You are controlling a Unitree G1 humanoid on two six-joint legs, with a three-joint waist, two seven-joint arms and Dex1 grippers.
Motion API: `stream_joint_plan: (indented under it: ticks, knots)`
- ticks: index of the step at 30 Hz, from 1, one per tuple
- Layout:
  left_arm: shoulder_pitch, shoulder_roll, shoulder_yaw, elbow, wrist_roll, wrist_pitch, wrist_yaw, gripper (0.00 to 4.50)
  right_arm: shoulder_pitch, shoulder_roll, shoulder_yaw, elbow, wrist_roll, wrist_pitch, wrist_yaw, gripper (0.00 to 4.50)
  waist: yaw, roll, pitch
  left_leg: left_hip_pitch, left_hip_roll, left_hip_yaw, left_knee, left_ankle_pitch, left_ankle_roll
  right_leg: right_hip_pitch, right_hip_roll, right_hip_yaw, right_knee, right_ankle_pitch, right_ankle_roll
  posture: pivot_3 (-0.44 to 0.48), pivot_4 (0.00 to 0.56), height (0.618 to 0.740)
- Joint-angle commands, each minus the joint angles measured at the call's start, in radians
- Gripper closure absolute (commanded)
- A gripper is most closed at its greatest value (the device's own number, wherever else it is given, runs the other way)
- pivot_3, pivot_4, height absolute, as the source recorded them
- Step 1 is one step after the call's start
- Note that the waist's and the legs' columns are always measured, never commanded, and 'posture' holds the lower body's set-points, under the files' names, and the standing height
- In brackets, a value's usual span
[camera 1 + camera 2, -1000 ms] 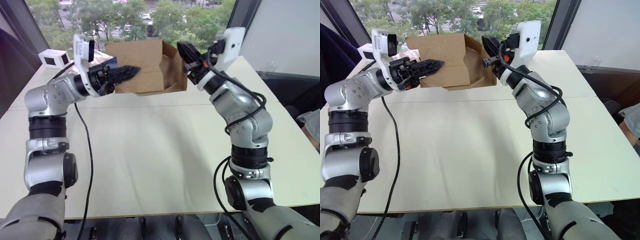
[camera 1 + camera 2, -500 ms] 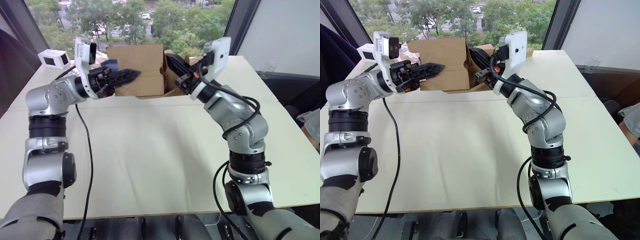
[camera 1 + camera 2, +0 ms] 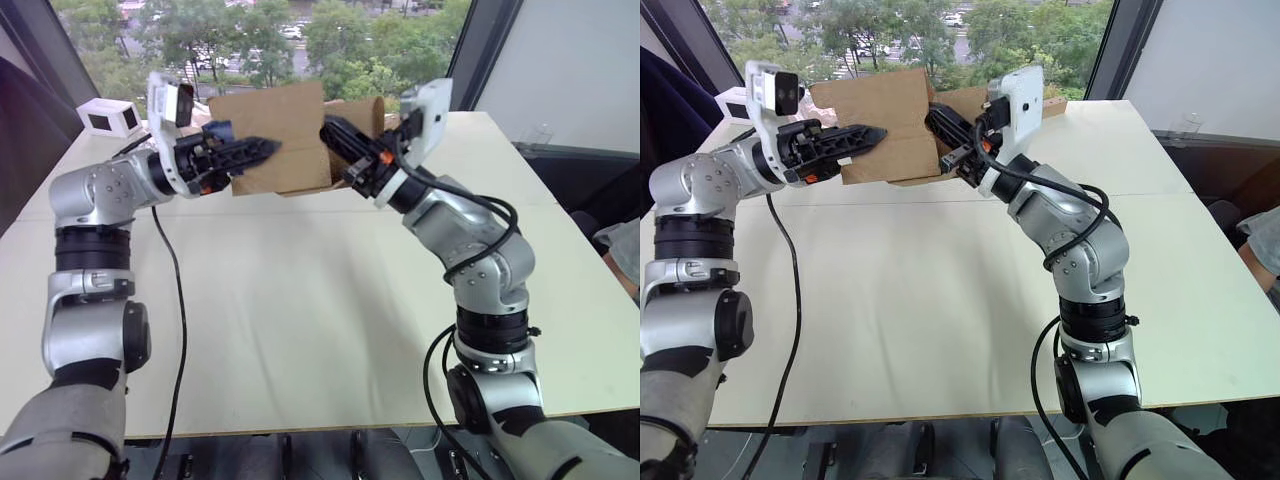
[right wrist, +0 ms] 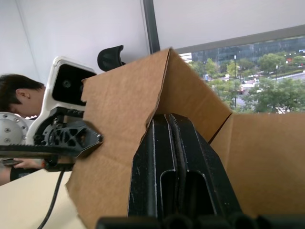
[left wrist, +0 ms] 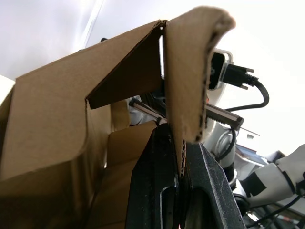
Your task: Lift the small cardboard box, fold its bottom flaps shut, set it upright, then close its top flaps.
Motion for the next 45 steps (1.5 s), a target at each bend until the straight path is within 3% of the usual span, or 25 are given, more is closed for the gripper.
stream_joint_plan:
  ticks: [1,10,26,45]
  knots:
    - [-0.016,0.004,-0.021,-0.032,-0.002,-0.006,-0.025,4.50,-0.014,0.013,0.001,-0.043,0.020,-0.010,0.001,4.47,0.000,0.000,0.000,0.000,0.000,0.000,0.000,0.000,0.000,0.000,0.000,0.000,0.000,0.000,0.000,0.000,0.150,0.740]
    - [-0.025,0.001,-0.032,-0.001,0.022,-0.045,-0.017,4.50,0.027,-0.033,-0.019,-0.094,0.025,-0.002,0.019,4.47,0.002,0.000,0.000,0.000,0.000,0.000,0.000,0.000,0.000,0.000,0.000,0.000,0.000,0.000,0.000,0.000,0.150,0.740]
    - [-0.018,0.022,-0.083,-0.024,0.051,-0.074,-0.084,4.50,0.279,-0.345,-0.136,-0.330,0.139,0.111,0.095,4.47,0.004,0.000,0.000,-0.001,0.000,0.000,0.000,-0.001,0.001,0.001,0.000,0.000,-0.002,0.000,0.000,0.000,0.150,0.740]
    - [-0.065,0.037,-0.172,-0.096,0.058,-0.077,-0.168,4.50,0.329,-0.342,-0.068,-0.321,0.102,0.068,0.093,4.47,0.006,-0.001,0.000,-0.001,0.001,0.000,0.000,-0.001,0.002,0.001,0.001,0.000,-0.003,0.000,0.000,0.000,0.150,0.740]
